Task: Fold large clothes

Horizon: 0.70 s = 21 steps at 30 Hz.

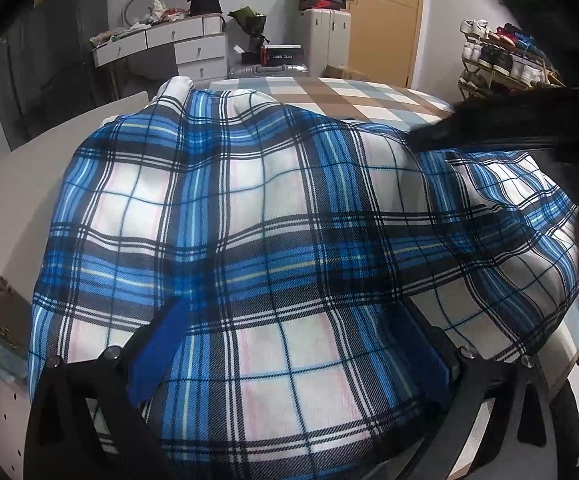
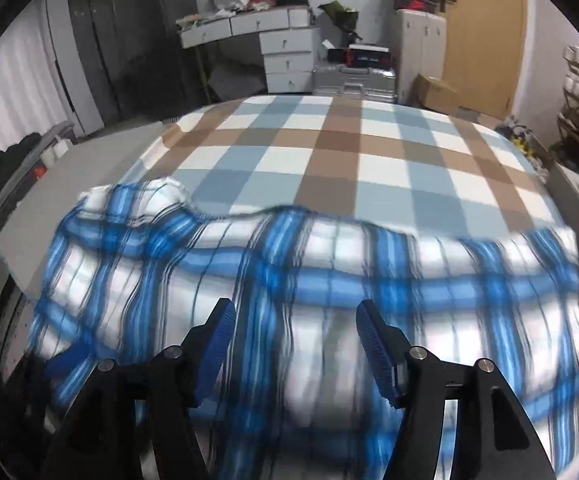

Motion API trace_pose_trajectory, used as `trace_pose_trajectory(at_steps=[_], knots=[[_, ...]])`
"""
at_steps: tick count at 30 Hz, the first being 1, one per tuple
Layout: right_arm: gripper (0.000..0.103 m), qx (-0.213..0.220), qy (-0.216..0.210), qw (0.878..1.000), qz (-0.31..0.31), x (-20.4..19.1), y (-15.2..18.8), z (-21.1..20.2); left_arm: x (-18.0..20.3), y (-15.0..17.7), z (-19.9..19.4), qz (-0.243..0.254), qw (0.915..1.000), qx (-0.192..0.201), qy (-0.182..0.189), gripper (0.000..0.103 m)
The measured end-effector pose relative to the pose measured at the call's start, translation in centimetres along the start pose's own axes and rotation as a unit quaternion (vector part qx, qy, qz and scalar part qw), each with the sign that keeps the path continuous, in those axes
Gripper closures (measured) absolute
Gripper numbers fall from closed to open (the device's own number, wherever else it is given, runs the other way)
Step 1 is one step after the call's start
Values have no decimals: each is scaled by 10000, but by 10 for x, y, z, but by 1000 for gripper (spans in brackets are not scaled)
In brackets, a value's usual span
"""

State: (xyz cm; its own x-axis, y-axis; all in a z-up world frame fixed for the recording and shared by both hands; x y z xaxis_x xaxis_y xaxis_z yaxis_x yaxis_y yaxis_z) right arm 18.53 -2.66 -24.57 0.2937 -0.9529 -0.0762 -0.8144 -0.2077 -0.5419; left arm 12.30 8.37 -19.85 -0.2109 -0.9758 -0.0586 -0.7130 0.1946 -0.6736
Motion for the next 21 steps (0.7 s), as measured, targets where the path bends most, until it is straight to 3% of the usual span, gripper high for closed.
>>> trace_pose_trajectory(at_steps=[1, 3, 5, 6, 10, 12, 13, 14, 15, 16, 18, 21], knots=[[38, -377, 124, 9992, -14, 0, 3, 23, 0, 0, 0, 0, 10000, 7, -2, 5], [32, -239, 233, 9992, -219, -4, 2, 30, 2, 1, -1, 9, 10000, 9, -33, 5], [35, -337, 167, 9990, -232, -2, -1, 24, 3, 2, 0, 8, 10000, 35, -51, 4], [43, -213, 52, 9996, -160, 4, -4, 14, 3, 2, 0, 7, 10000, 32, -58, 4], [43, 433, 393, 9976, 363, 58, -22, -25, 5, 2, 0, 11, 10000, 25, -65, 4], [43, 339, 758, 9946, 626, 96, -27, -21, 6, 3, -2, 11, 10000, 35, -78, 4], [42, 19, 988, 9922, 756, 117, -23, -9, 6, 4, -3, 9, 10000, 36, -82, 4], [41, -439, 990, 9908, 812, 134, -15, 9, 6, 4, -3, 5, 10000, 35, -83, 4], [41, -527, 737, 9927, 795, 140, -14, 17, 6, 4, -4, 9, 10000, 33, -88, 4], [41, -394, 604, 9953, 653, 142, -15, 13, 6, 4, -4, 9, 9999, 44, -93, 4], [43, -474, 734, 9946, 553, 148, -17, 4, 7, 4, -4, 12, 9999, 54, -104, 4], [41, 129, 321, 9965, 757, 155, -15, -37, 8, 4, -5, -1, 9999, 58, -118, 4]])
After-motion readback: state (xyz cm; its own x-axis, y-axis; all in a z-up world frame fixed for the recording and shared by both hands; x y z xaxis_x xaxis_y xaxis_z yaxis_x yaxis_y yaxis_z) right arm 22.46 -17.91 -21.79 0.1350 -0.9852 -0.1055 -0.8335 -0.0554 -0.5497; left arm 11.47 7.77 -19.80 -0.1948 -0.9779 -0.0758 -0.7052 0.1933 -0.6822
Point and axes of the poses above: each gripper's, at about its wrist camera, not at the fingertips, and z roughly the way its jaws point, x to its right, y to its underside, the point moved 4 cm from there along z, roughly the way its jaws point, and after that the axes turned 11 degrees about z, right-handed, at the moved point
